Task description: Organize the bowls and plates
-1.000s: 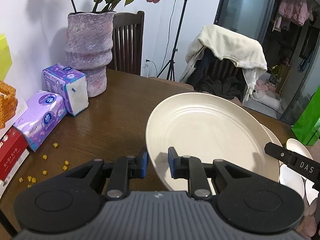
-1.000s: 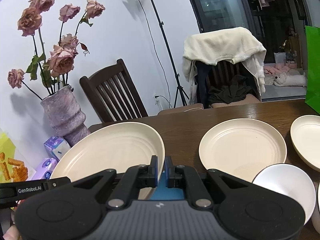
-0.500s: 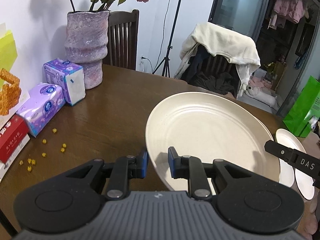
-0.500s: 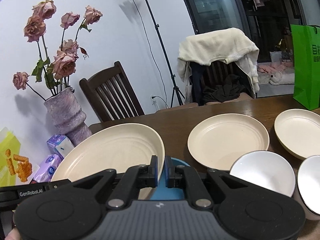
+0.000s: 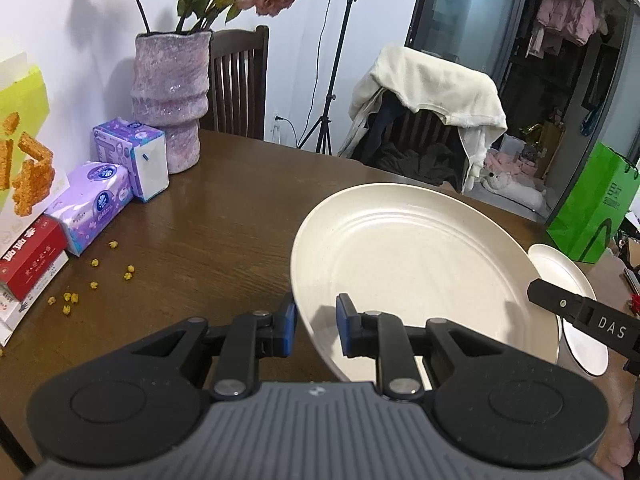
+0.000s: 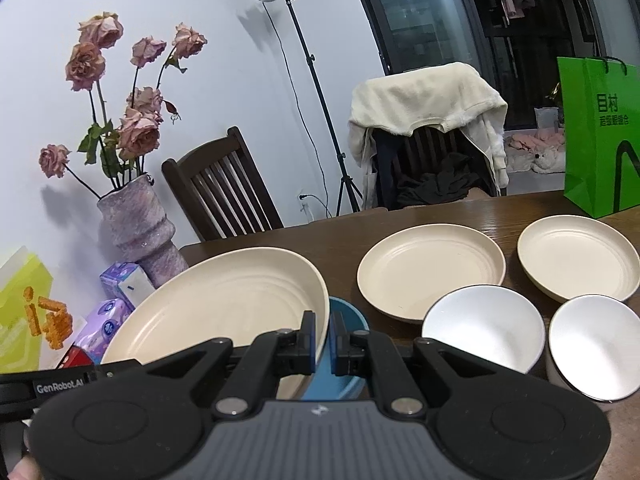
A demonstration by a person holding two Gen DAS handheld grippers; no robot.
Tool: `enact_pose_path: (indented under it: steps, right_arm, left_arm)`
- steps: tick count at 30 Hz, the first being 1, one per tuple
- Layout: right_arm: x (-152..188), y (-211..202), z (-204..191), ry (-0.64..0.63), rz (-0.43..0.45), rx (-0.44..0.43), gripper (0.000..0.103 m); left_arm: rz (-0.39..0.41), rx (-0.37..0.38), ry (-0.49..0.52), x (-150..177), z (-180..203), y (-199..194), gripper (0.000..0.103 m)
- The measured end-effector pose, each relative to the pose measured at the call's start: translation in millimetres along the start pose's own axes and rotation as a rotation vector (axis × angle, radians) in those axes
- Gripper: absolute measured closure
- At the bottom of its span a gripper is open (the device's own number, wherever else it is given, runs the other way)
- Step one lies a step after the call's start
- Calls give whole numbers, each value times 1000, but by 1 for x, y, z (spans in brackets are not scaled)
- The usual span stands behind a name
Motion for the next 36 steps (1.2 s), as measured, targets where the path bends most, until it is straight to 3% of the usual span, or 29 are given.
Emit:
enact_pose_path:
  steps: [36]
  right_arm:
    - [50,-156,-3,17,91,-10,96]
  left_arm:
    - [62,31,50,80,21,-124,82]
Point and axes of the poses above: each gripper's, at about its wrist camera, not at the fingertips, and y roughly the way its jaws point, z to its right, x to its underside, the point moved 10 cm from there along y, roughly the way its jaws point, and after that the axes turned 15 degrees about -x, right-handed, at the moved point
